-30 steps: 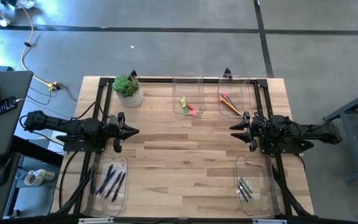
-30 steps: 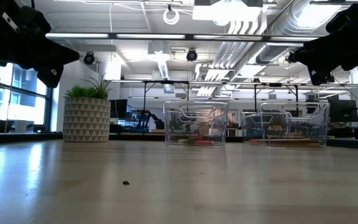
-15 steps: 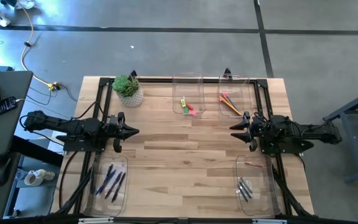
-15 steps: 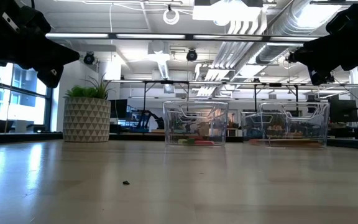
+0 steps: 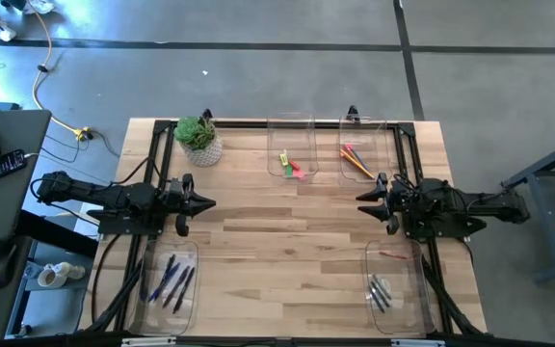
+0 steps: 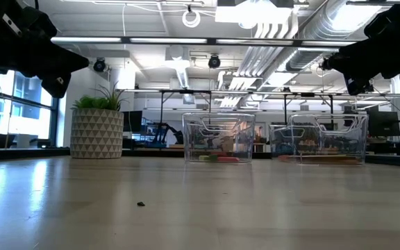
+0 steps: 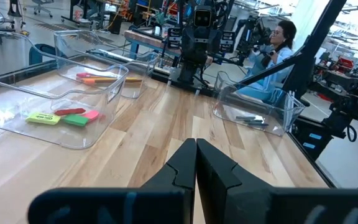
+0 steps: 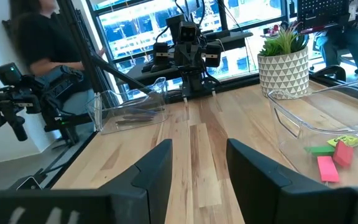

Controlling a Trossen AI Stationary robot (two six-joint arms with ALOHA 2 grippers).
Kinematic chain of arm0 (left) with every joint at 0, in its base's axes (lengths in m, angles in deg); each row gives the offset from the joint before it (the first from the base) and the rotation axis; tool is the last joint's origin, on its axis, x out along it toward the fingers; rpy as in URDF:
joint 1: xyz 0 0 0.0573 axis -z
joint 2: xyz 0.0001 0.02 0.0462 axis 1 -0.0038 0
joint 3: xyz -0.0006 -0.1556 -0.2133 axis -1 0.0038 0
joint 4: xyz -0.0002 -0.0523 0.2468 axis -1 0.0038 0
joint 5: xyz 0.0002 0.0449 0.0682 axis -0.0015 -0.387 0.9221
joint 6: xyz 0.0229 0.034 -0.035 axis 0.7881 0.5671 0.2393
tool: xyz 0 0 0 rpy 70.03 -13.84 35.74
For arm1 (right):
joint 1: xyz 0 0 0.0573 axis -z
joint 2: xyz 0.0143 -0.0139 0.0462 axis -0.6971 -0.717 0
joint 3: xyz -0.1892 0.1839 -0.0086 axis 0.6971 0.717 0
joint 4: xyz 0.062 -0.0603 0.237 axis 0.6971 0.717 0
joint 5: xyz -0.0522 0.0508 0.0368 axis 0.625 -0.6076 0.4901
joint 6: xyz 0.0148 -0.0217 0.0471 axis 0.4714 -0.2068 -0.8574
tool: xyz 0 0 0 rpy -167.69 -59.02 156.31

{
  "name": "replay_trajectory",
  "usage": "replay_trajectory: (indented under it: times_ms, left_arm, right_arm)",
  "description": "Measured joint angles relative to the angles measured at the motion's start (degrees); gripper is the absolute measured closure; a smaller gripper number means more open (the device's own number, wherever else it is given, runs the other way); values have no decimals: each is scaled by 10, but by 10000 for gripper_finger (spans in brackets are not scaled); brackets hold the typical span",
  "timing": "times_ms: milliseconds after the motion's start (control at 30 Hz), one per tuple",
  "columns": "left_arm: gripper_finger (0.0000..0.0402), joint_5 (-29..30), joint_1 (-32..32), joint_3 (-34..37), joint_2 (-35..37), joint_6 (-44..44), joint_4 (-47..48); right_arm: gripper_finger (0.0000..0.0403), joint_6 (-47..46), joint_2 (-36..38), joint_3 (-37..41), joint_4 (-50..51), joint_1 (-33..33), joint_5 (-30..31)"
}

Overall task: Sort crayons/erasers/pens/pencils in bins
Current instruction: Return to Home Position

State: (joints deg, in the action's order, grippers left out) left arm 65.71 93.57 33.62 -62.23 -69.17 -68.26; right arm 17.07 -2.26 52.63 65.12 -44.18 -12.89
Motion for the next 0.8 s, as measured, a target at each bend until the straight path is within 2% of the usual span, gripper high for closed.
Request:
replay_trajectory:
  times_ms: [800]
  left_arm:
    - [401,0,0,0,0,0,0]
  right_arm:
    - [258,0,0,0,0,0,0]
